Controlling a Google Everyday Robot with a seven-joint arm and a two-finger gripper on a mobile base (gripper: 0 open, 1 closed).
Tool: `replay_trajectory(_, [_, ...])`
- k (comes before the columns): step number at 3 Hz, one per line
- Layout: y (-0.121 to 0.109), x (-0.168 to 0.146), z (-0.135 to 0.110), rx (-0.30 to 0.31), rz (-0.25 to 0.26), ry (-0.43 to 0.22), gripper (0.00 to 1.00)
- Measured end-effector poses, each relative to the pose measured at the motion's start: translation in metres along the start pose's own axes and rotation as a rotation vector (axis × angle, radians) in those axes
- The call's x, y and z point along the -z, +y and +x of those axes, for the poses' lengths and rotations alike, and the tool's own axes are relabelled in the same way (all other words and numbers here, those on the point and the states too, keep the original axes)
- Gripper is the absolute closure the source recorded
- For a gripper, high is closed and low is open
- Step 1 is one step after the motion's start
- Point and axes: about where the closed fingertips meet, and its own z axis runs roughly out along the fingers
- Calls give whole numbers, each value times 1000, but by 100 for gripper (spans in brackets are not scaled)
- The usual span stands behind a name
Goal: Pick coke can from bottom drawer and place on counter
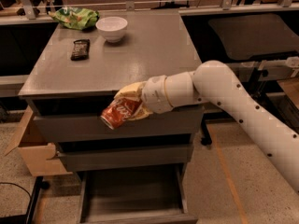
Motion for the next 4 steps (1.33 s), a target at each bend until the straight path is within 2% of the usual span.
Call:
replay_trajectory(1, [-28, 9, 14, 42, -39, 19, 100])
replay_trajectory(2, [-54, 13, 29, 44, -88, 37, 100])
replay_trajectory(3, [-85, 16, 48, 4, -162, 63, 100])
replay_trajectory(4, [-106, 11, 60, -16, -215, 55, 100])
